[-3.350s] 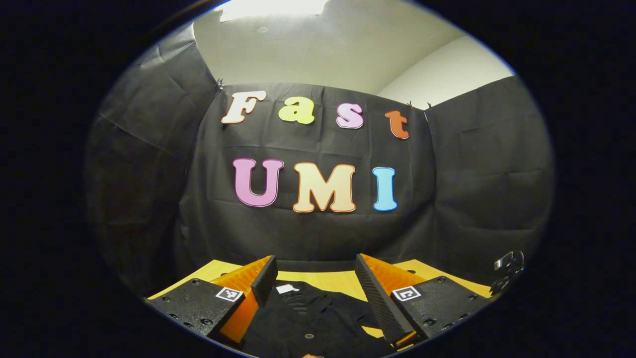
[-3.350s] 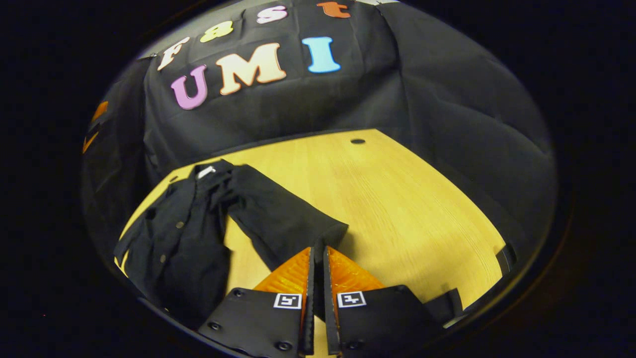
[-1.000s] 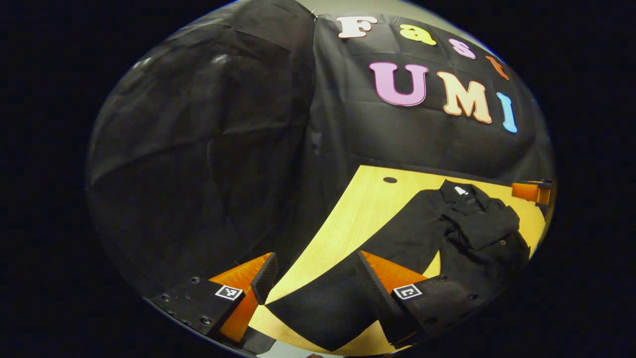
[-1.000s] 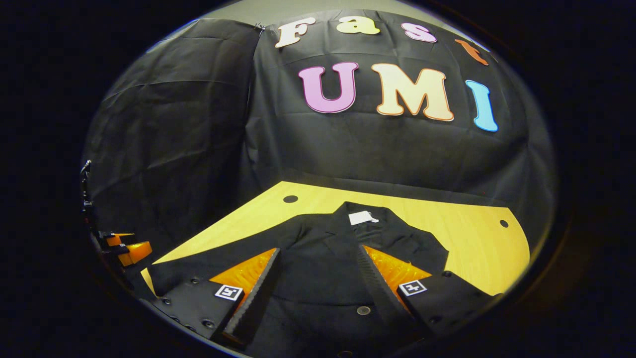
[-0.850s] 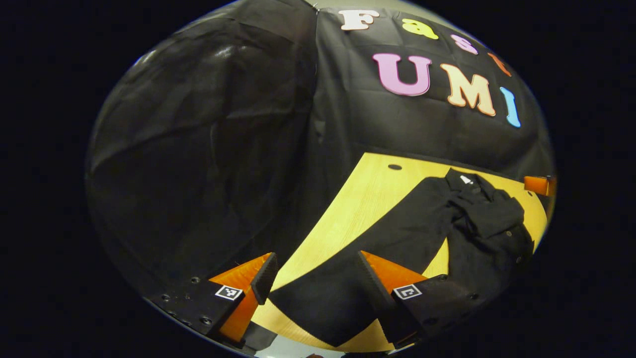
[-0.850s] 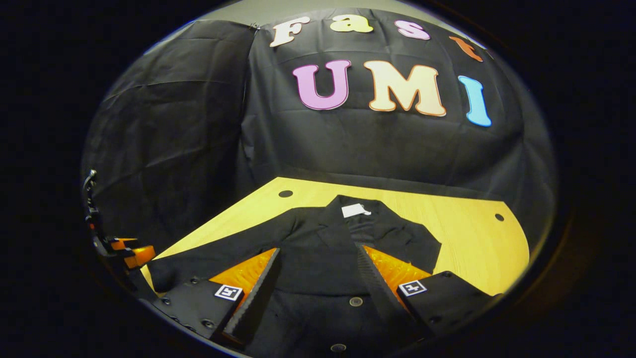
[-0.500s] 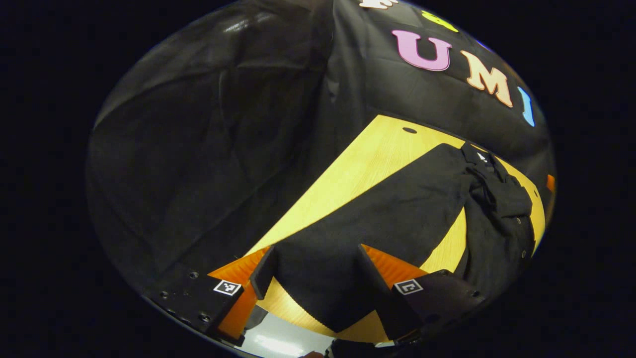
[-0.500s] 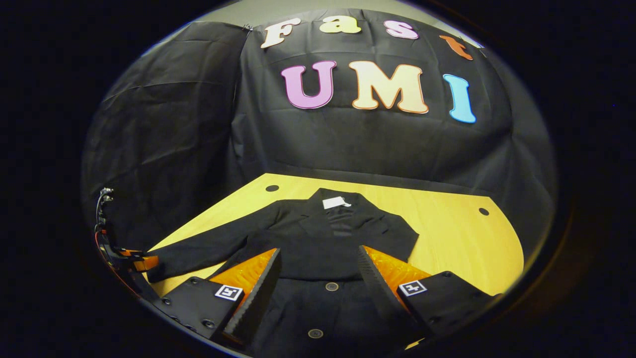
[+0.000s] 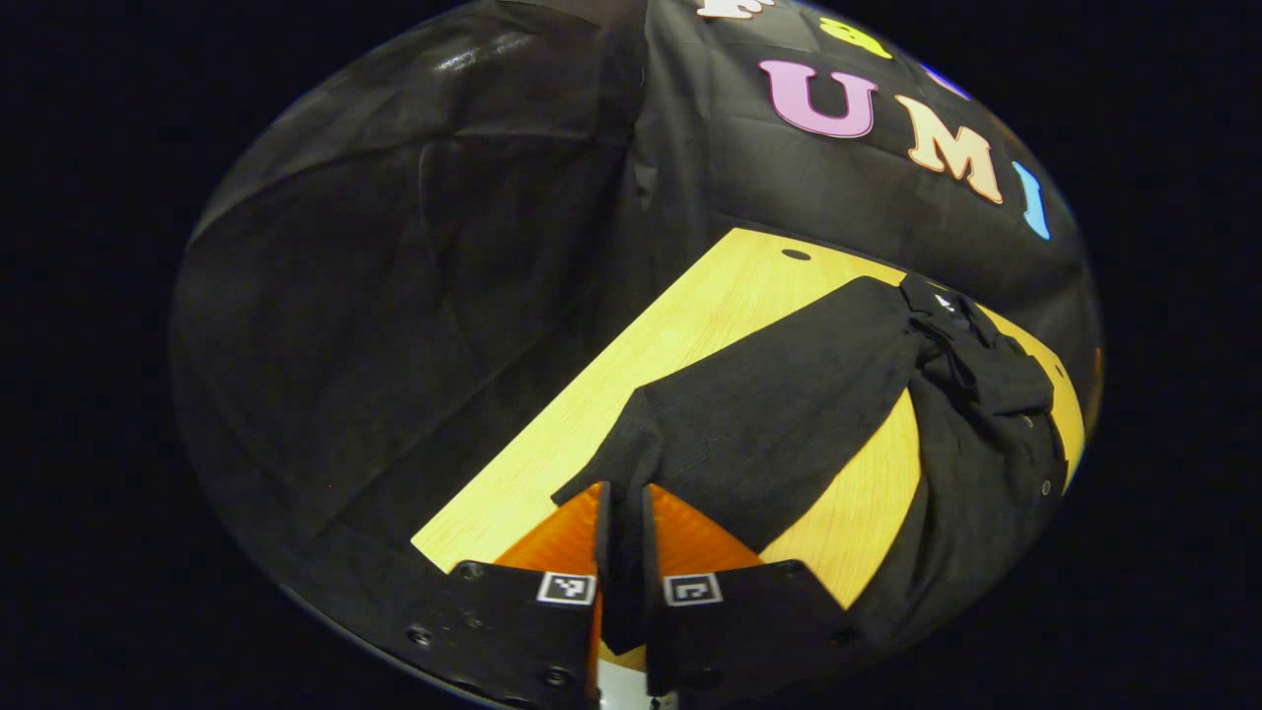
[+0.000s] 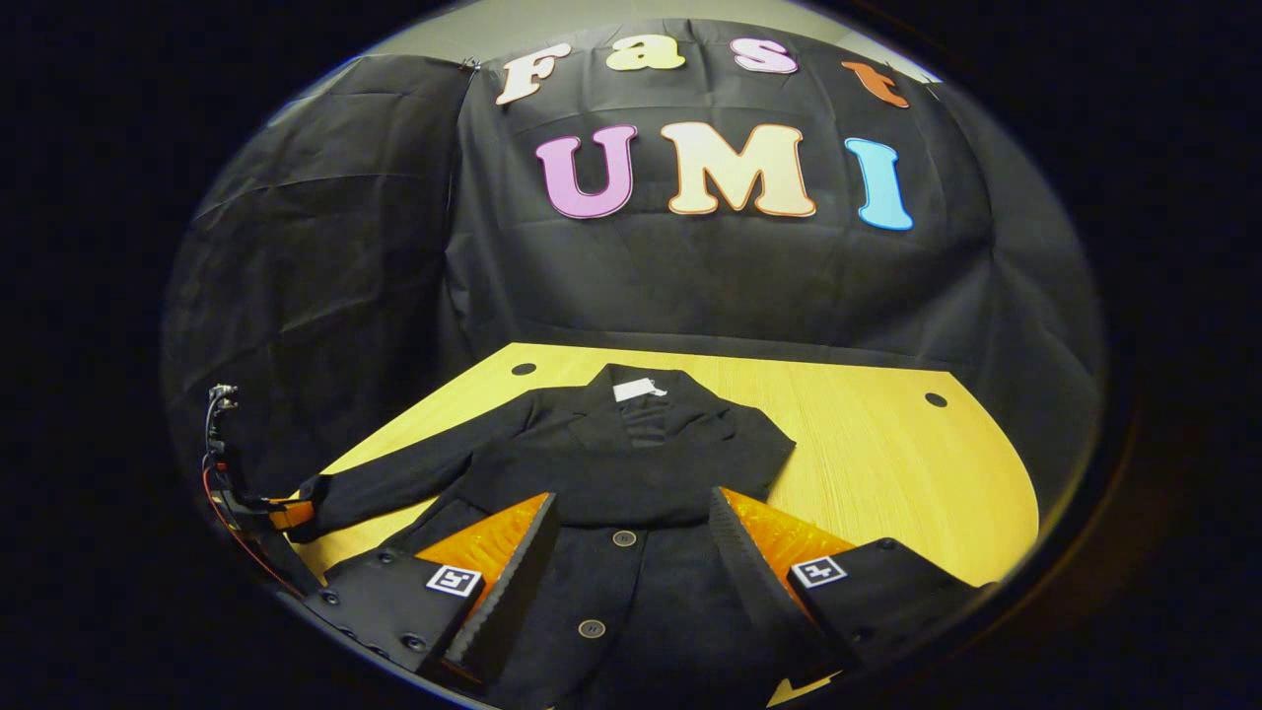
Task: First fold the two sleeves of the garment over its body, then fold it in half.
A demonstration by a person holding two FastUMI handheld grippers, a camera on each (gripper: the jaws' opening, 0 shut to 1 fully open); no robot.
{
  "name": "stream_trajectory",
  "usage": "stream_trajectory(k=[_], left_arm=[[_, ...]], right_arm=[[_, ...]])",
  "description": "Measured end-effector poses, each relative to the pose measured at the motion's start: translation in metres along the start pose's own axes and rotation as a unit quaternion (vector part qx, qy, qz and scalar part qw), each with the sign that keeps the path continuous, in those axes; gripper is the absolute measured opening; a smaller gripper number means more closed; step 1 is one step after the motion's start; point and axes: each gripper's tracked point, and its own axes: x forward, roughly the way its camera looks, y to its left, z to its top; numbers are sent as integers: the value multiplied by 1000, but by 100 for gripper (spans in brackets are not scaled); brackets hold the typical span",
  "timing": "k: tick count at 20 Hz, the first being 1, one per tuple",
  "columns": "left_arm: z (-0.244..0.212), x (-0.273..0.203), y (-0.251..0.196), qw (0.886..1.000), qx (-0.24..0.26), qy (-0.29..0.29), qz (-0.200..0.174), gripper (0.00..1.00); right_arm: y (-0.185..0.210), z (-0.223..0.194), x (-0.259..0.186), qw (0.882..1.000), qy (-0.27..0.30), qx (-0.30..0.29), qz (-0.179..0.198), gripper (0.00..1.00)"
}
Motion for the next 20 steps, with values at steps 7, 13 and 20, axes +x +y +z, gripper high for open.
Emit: stream_trajectory(k=[7,13,20], left_arm=[[54,-18,-17,999,-18,-32,-39,0],[142,-22,-97,987,48,-108,-107,0],[185,-25,-188,967,110,-137,-187,0]], right_arm=[[-13,-16,-8,1000,0,9,-10,98],[-23,-30,-17,999,-3,24,-28,98],[-55,-45,-42,996,-5,57,-74,98]])
